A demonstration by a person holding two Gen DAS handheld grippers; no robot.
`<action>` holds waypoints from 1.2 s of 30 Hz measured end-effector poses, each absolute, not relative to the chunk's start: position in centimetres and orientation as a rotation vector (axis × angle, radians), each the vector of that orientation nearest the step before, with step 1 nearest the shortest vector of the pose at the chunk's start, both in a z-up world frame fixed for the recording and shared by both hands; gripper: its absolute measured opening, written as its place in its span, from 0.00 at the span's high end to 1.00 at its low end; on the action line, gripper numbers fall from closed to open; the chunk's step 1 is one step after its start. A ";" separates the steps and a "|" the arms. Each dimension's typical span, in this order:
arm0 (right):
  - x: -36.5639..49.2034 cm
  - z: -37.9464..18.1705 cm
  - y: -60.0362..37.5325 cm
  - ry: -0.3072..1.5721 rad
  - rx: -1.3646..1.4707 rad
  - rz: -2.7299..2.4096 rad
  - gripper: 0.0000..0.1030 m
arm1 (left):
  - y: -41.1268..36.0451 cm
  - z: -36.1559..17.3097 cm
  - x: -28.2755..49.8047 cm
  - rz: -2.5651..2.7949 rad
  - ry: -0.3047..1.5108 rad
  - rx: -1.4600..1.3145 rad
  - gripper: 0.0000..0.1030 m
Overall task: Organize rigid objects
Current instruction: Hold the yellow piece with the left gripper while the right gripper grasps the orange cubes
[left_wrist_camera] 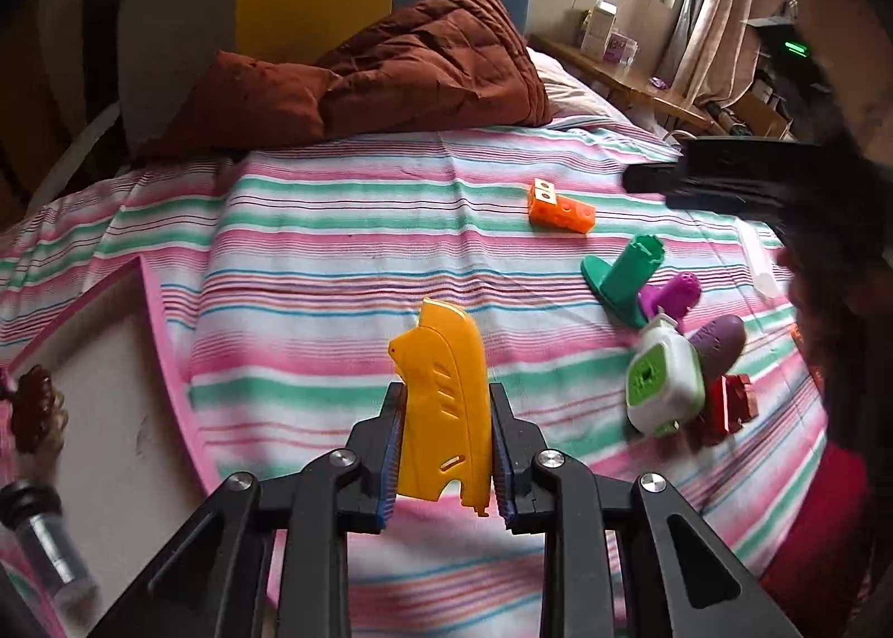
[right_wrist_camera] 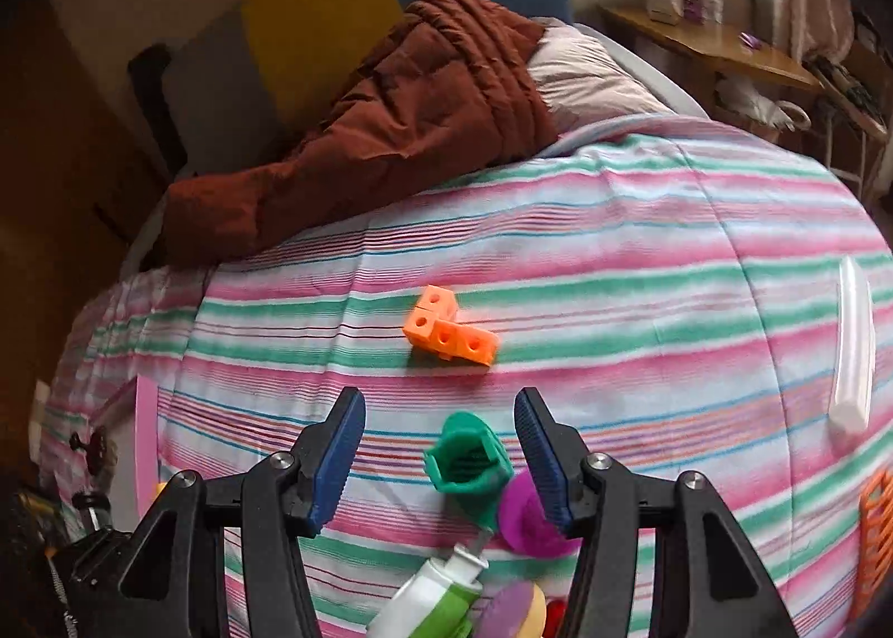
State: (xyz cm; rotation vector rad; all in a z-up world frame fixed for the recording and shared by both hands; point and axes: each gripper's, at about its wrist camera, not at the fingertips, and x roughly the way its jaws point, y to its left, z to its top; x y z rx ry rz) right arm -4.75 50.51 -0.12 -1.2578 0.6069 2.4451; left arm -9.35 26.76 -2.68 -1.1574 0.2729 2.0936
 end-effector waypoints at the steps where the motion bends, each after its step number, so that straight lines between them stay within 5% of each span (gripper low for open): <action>1: -6.2 -0.1 50.3 0.545 -1.314 2.457 0.45 | 26.2 -2.4 -9.1 2.094 0.261 -1.154 0.73; 14: -17.0 -7.0 50.8 0.159 -1.814 2.163 0.44 | 20.1 -1.9 -8.1 2.124 0.158 -1.198 0.73; 16: -17.4 -8.3 50.8 0.167 -1.875 2.122 0.74 | 19.3 -1.8 -7.8 2.129 0.149 -1.198 0.73; 36: -6.1 -8.9 36.3 0.107 -1.782 2.521 0.74 | 11.0 -0.8 -5.8 2.298 0.070 -1.204 0.73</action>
